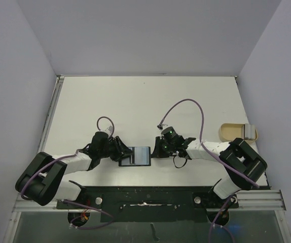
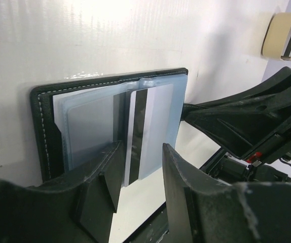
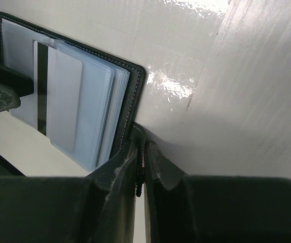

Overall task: Put the credit cards into the card holder
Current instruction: Insert the credit card into the card holder.

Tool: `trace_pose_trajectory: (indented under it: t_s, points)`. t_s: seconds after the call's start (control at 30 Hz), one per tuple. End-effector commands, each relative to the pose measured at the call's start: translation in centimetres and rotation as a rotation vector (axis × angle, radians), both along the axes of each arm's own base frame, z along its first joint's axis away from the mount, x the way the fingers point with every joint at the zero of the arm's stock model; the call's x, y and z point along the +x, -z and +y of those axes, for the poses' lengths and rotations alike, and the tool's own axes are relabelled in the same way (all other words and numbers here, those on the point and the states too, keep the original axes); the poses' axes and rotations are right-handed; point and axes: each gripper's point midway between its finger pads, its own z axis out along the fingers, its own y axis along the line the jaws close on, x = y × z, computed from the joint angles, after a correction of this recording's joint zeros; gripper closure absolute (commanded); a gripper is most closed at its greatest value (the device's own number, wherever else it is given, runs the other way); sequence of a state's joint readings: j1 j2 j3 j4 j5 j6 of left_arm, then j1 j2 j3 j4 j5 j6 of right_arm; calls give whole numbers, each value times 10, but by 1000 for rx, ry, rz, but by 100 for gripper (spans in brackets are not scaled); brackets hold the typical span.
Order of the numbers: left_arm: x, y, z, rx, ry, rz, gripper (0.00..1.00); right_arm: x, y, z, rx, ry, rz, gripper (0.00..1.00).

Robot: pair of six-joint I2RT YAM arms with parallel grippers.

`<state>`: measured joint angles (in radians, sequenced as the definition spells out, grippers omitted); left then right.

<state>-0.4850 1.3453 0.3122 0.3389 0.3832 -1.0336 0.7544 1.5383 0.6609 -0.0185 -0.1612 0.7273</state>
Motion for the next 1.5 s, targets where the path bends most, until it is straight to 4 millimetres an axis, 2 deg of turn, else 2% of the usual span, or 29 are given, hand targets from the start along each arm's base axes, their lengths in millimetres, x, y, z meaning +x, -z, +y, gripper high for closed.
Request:
trace_pose_trajectory:
  t_s: [0.0,0.27,0.8,1.2,1.37,1.47]
  points:
    - [10,-14,-17,-49,40,-61,64,0,-8,-1,7,7,-29,95]
    - [11,-13,-29,-64,64,-61,64,0,-7,0,13,5,-27,95]
    - [9,-30,-61,-120,141,-124,64,0,-5,1,15,5,-22,95]
    - [11,-33,-43,-40,101,-113,61,0,-8,-4,7,20,-36,95]
    - [14,-31,-27,7,60,-100,61,0,-8,-3,11,21,-38,95]
    - [18,-37,-14,49,30,-114,59,0,-9,-4,13,23,-41,95]
